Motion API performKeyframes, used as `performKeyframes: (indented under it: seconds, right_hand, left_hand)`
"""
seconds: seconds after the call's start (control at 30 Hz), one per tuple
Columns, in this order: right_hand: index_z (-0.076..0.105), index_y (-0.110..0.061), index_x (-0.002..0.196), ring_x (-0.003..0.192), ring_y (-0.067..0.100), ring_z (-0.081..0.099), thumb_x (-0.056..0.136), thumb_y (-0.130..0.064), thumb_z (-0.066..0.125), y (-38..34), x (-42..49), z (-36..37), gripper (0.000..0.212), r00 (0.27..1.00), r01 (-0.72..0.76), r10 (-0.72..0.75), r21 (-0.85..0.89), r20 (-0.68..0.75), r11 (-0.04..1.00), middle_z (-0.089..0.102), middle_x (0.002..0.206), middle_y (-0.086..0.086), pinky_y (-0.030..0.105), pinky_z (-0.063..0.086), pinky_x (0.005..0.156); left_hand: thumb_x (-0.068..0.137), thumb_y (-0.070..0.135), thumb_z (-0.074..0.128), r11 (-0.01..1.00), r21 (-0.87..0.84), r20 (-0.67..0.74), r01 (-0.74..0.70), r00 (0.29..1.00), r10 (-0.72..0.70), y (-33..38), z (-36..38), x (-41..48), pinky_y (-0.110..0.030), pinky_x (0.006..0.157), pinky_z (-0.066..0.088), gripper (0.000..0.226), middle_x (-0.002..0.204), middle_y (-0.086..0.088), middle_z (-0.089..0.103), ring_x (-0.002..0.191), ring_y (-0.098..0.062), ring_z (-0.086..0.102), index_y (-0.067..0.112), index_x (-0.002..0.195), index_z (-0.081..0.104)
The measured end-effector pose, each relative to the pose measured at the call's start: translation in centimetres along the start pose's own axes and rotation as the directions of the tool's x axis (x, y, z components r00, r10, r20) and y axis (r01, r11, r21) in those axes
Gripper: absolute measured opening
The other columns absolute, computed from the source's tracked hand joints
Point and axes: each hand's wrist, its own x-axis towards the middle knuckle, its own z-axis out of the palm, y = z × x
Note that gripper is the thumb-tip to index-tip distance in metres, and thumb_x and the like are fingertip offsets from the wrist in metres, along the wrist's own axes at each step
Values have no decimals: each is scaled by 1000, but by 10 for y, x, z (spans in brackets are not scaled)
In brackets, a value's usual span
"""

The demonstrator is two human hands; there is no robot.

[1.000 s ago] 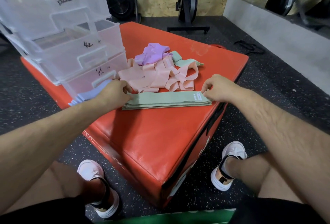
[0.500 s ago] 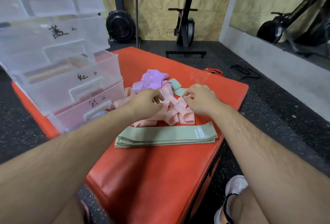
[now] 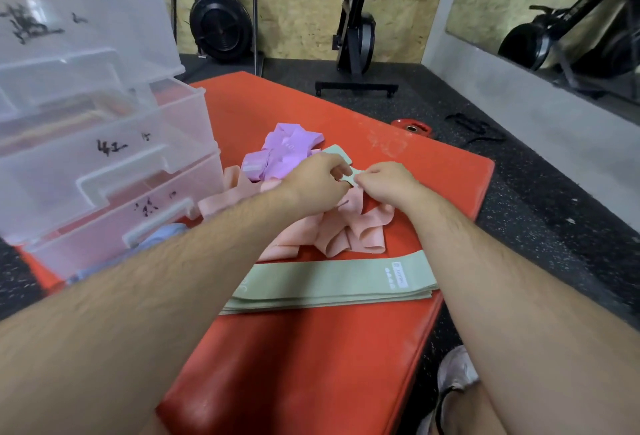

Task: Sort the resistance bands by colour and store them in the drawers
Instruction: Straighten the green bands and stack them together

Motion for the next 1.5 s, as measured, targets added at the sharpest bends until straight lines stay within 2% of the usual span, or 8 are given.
performKeyframes:
  seconds: [0.13,0.3,0.4,0.7,0.9,1.1,1.3,1.5]
  right_hand:
    - [44,-17,56,67,28,43,83,-20,53,-7,-5,-3,28,1000,-22,20,103,22,994,43,60,2,33,31,57]
    - [78,-25,103,102,13,60,93,-20,49,-18,-14,-16,31,981,144,-87,358,-171,923,67,102,-13,29,47,91]
    - [71,-18,125,105,11,60,94,-3,50,-31,-25,-32,39,970,227,-120,610,-211,759,64,123,-5,12,48,71]
    - [66,-21,123,90,20,71,90,0,67,-55,-75,-34,39,976,161,-193,931,-101,326,69,118,10,29,58,79]
    - [65,-37,121,69,10,55,89,-38,71,-45,-99,-19,33,905,417,-363,296,-221,859,56,77,-5,26,43,62]
    - [61,-25,133,121,6,45,95,-17,63,-58,-107,-11,40,717,697,-692,105,-84,710,57,134,-7,16,31,102]
    - [67,-16,101,93,18,61,93,-21,68,-69,-102,10,9,753,653,-658,103,24,751,71,99,2,20,40,75]
    - [60,-28,98,103,25,59,95,-27,63,-55,-88,8,4,813,566,-580,-315,57,762,65,96,-6,39,33,99]
  left_hand:
    - [89,17,58,1000,-9,-4,11,1000,-11,-3,-3,-5,-15,64,44,22,110,7,65,85,-10,59,23,109,67]
    - [91,20,61,995,-88,-73,44,996,-50,0,-19,-16,-9,68,41,20,106,11,64,88,-7,58,25,109,67]
    - [94,25,59,981,-181,-129,66,988,-90,4,-28,-23,-10,63,40,19,98,13,63,84,-4,58,22,112,66]
    - [92,40,66,747,-661,-107,71,976,-187,17,-54,-42,-30,71,56,34,107,-1,71,85,-10,71,16,116,63]
    - [82,12,61,940,-338,-237,35,964,-122,22,-69,-62,-20,50,48,11,79,2,65,62,-5,56,13,93,66]
    - [85,13,60,999,9,-158,-48,986,48,7,-88,-86,-18,59,43,11,83,6,63,72,-7,55,17,90,69]
    - [91,15,65,995,73,-165,-72,983,84,-12,-104,-105,-17,72,44,6,89,7,58,82,-10,53,18,94,69]
    - [92,17,64,997,-73,-250,4,968,-22,-25,-125,-118,-23,64,48,9,86,6,65,69,-5,56,24,91,69]
